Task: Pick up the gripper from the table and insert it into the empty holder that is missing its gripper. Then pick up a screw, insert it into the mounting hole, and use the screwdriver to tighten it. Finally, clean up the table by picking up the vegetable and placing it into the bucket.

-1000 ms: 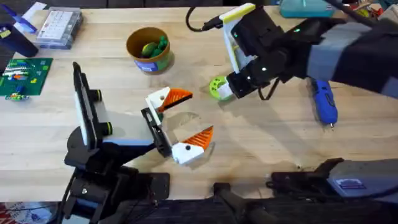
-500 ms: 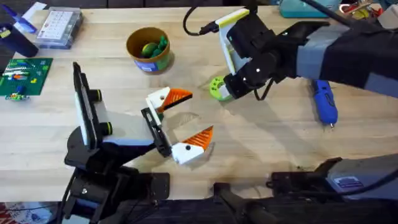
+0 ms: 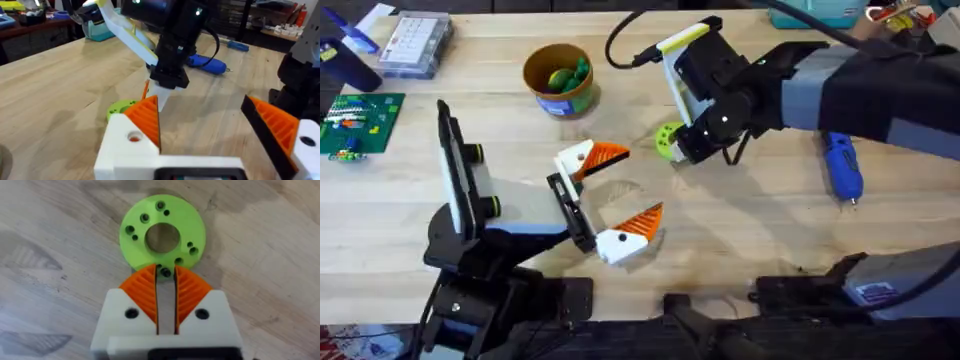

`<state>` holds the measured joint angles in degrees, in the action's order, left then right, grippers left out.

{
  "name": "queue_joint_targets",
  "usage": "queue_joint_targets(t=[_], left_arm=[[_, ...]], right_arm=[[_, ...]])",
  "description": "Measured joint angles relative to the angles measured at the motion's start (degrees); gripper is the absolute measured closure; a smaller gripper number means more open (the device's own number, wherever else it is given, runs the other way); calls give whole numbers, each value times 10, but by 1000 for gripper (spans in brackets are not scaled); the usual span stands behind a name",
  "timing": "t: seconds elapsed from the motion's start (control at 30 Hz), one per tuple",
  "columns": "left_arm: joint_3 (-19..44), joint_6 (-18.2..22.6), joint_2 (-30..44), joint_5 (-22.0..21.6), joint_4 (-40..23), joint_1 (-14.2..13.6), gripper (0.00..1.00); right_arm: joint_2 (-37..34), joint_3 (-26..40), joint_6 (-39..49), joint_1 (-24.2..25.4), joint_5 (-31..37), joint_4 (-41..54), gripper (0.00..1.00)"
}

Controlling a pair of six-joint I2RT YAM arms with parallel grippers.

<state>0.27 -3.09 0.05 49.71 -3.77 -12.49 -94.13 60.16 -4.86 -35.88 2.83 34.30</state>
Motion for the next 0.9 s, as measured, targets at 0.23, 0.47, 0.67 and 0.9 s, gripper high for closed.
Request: queue_joint_targets(t=[0.23, 0.47, 0.67, 0.9], left_arm=[[0, 0, 0, 0, 0, 0, 9], [0, 0, 0, 0, 0, 0, 9], [0, 0, 0, 0, 0, 0, 9], [0, 0, 0, 0, 0, 0, 9]], right_arm=[[0, 0, 1, 0, 4, 0, 971], [0, 0, 2, 0, 3, 0, 996], [0, 1, 2, 0, 2, 2, 996], [-11, 45, 2, 1, -2, 74, 996]])
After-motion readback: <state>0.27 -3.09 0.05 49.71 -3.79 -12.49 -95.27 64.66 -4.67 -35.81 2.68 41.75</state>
